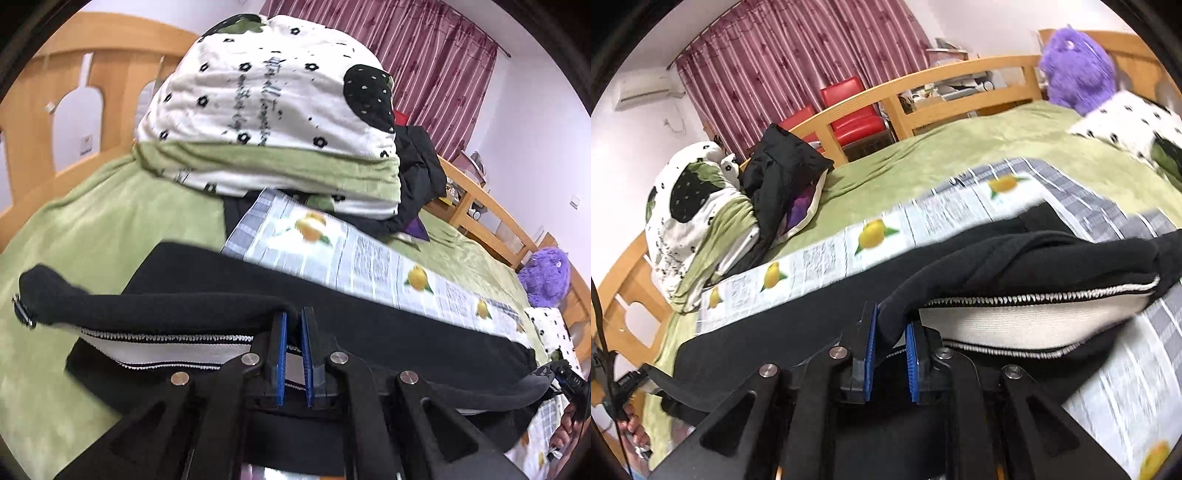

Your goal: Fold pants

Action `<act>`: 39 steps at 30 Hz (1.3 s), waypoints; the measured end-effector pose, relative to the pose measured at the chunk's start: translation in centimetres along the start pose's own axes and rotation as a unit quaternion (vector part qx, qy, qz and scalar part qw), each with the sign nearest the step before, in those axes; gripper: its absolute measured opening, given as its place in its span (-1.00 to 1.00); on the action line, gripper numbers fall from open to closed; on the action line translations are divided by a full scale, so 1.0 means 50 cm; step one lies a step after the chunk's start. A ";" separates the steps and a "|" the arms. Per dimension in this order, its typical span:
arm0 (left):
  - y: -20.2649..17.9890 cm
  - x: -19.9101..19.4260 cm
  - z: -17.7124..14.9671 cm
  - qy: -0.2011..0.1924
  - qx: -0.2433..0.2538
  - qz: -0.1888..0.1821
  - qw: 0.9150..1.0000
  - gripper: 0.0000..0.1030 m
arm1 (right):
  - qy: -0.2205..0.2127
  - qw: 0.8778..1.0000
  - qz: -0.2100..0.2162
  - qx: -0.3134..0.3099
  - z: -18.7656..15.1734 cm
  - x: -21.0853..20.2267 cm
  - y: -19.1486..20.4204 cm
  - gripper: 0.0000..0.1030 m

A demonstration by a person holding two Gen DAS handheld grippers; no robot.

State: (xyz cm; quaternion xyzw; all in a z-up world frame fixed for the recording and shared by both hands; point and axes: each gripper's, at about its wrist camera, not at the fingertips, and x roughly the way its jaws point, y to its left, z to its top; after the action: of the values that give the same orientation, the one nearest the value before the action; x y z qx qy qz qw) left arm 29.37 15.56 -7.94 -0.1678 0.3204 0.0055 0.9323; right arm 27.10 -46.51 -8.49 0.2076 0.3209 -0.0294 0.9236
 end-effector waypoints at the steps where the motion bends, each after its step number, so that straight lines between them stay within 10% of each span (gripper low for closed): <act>1: -0.007 0.016 0.009 -0.003 0.001 0.004 1.000 -0.84 | 0.000 1.000 -0.003 -0.005 0.010 0.018 0.001 -0.74; 8: -0.031 0.155 0.034 0.013 -0.010 0.034 0.999 -0.68 | 0.027 0.998 -0.045 -0.021 0.053 0.209 0.005 -0.55; 12: -0.024 0.169 0.026 0.032 -0.030 0.065 0.997 0.27 | 0.037 0.996 -0.068 -0.045 0.036 0.236 0.012 -0.16; 29: 0.089 -0.007 -0.265 0.150 -0.052 0.019 0.987 0.27 | 0.099 0.992 -0.065 0.035 -0.228 -0.046 -0.142 0.08; 39: 0.150 0.041 -0.212 0.116 -0.135 0.008 0.984 0.24 | 0.095 0.988 -0.035 0.114 -0.192 0.042 -0.185 0.08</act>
State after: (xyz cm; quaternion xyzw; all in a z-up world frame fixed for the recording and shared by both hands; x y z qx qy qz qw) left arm 23.81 19.10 -19.30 -0.2895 0.4240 0.0364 0.8573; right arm 21.47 -50.94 -19.96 0.3021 0.4087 -0.0777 0.8577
